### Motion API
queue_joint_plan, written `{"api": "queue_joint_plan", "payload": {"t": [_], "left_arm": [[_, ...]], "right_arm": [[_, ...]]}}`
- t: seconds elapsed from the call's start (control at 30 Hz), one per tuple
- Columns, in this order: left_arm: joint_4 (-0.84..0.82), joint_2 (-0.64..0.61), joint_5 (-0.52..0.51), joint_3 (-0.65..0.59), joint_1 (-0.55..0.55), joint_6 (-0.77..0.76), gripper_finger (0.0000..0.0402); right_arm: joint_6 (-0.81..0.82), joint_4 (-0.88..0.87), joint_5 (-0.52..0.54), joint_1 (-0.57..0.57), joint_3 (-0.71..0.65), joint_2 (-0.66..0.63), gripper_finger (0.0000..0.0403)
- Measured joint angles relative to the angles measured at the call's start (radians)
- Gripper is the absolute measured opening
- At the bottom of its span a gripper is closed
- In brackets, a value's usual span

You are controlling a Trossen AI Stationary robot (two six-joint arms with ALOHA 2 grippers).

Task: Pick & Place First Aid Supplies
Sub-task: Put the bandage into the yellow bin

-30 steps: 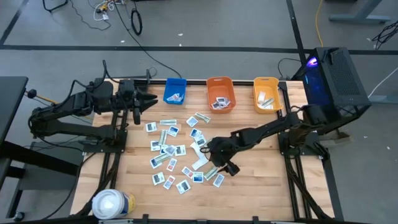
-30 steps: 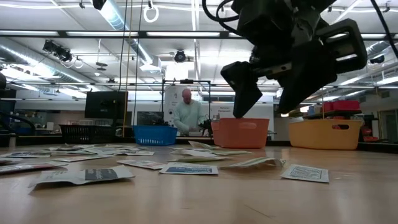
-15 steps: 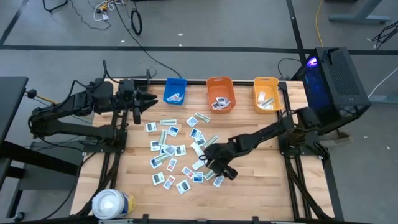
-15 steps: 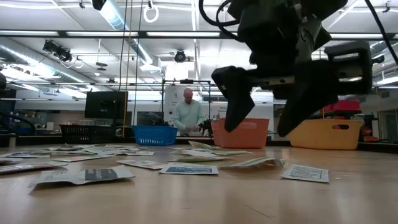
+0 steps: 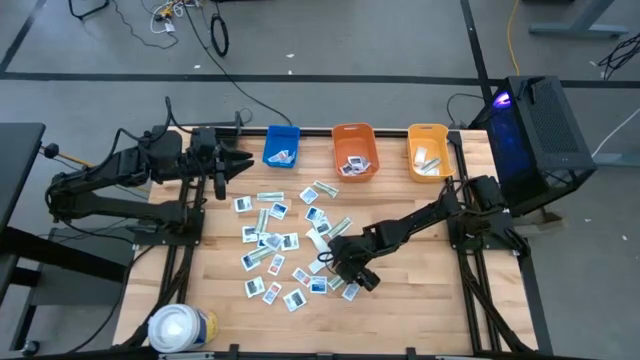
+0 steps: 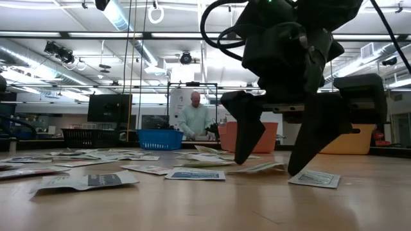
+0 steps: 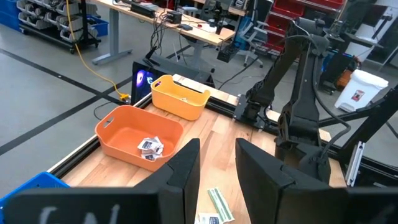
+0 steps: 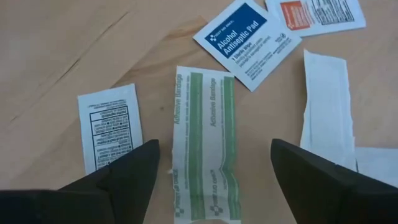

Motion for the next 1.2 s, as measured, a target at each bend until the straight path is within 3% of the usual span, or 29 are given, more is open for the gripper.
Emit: {"api": "queue_joint_plan", "payload": {"t": [0.23,0.7,1.2], "left_arm": [[0.0,0.0,0.0,0.0,0.0,0.0,0.0106],[0.001,0.0,0.0,0.0,0.0,-0.006,0.0106],[0.001,0.0,0.0,0.0,0.0,-0.006,0.0106]], "right_arm": [[0.038,-0.023,0.01,0.001,0.001,0.0,0.03],[0.052,-0.04,0.006,0.002,0.001,0.0,0.0179],[0.049,-0.039,0.017,0.001,0.0,0.001,0.0092]]}}
